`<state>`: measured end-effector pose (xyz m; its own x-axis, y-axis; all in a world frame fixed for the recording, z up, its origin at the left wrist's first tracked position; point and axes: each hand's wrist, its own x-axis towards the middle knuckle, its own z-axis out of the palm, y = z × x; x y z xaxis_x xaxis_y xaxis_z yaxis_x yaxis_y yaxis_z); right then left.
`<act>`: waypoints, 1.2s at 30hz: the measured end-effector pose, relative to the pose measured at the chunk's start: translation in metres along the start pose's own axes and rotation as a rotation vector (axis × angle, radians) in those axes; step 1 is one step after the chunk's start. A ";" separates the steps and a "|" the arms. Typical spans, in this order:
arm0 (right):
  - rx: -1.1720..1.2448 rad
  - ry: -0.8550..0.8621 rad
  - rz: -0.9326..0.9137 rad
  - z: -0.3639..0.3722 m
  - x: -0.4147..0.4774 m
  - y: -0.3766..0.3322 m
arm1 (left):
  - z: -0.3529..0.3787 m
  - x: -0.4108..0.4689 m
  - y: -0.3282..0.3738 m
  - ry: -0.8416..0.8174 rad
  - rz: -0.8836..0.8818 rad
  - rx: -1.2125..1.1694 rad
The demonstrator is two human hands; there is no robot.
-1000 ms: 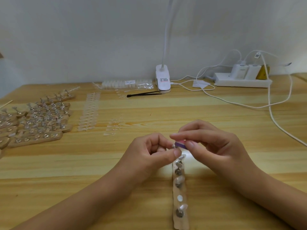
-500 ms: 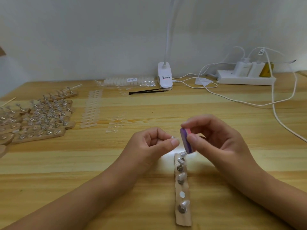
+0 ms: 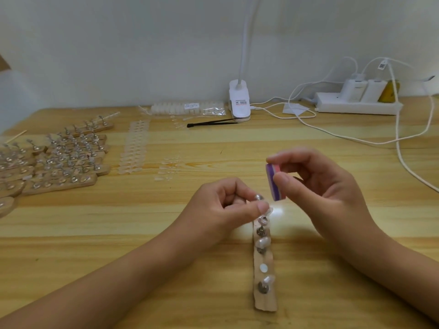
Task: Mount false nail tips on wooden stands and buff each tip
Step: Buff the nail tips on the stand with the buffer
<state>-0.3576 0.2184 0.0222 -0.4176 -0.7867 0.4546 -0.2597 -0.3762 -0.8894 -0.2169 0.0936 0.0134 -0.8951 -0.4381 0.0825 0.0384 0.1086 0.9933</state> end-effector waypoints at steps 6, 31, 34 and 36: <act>-0.064 -0.078 -0.026 0.005 -0.004 0.002 | -0.001 0.003 -0.002 0.035 0.002 -0.008; 0.158 0.101 0.057 -0.009 0.005 0.005 | 0.000 0.000 0.001 -0.031 -0.018 0.042; 0.168 0.092 0.060 -0.013 0.004 0.005 | -0.002 0.001 0.002 0.016 -0.037 -0.019; 0.154 0.042 0.046 -0.009 0.001 0.004 | -0.002 0.001 0.004 0.032 -0.040 -0.055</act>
<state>-0.3670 0.2205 0.0197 -0.4631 -0.7847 0.4121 -0.1039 -0.4136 -0.9045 -0.2169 0.0912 0.0178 -0.8818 -0.4696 0.0439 0.0276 0.0415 0.9988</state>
